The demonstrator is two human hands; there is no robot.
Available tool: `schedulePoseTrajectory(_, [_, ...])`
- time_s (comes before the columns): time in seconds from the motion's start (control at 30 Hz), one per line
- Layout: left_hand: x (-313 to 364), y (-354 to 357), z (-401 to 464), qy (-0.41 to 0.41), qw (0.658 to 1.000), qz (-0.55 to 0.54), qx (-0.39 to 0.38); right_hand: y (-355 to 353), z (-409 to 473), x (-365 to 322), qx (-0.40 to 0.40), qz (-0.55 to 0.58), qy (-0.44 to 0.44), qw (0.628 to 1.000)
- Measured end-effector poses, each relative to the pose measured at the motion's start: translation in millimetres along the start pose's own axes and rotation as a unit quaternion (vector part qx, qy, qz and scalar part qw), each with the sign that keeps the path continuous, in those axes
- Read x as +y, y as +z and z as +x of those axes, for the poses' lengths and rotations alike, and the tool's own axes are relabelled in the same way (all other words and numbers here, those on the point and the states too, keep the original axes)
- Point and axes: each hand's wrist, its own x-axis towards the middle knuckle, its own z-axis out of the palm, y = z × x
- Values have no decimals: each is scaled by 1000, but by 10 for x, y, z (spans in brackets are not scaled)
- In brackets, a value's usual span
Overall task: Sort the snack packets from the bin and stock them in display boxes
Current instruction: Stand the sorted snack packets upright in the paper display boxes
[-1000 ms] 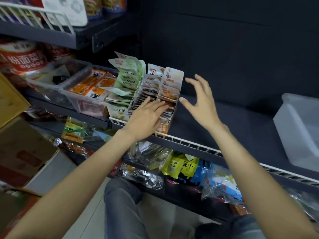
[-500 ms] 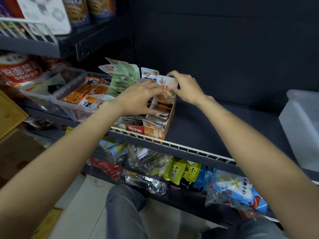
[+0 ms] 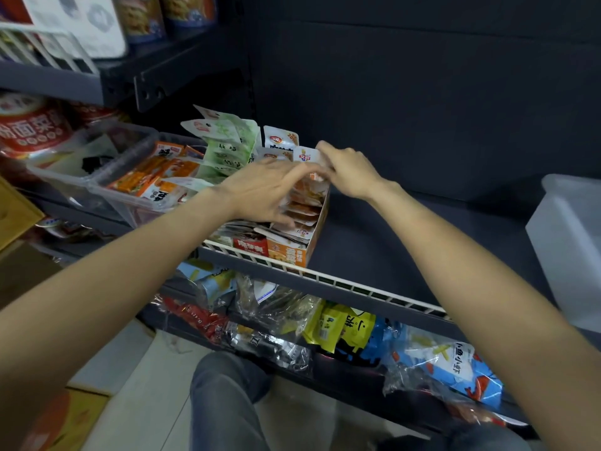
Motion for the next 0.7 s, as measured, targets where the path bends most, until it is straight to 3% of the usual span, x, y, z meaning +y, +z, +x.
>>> schedulePoseTrajectory(0.1, [8, 18, 47, 48, 995, 11, 86, -102, -56, 41, -72, 193, 68, 976])
schedulePoseTrajectory(0.17, [-3, 60, 95, 33, 992, 8, 124, -116, -118, 95, -91, 280, 71, 953])
schedulePoseTrajectory(0.3, [-82, -3, 298, -90, 987, -39, 128, -60, -178, 104, -83, 170, -21, 982])
schedulePoseTrajectory(0.43, [-138, -13, 449, -147, 969, -68, 186, -10, -105, 69, 10, 98, -26, 995])
schedulePoseTrajectory(0.5, [-113, -55, 403, -107, 968, -84, 211, 3, -63, 57, 36, 68, -36, 996])
schedulePoseTrajectory(0.6, [-115, -129, 190, 41, 987, -111, 112, 4, 5, 73, 60, 54, -23, 996])
schedulePoseTrajectory(0.7, [-91, -101, -1, 96, 992, -83, -7, 26, 50, 98, 61, 54, -9, 997])
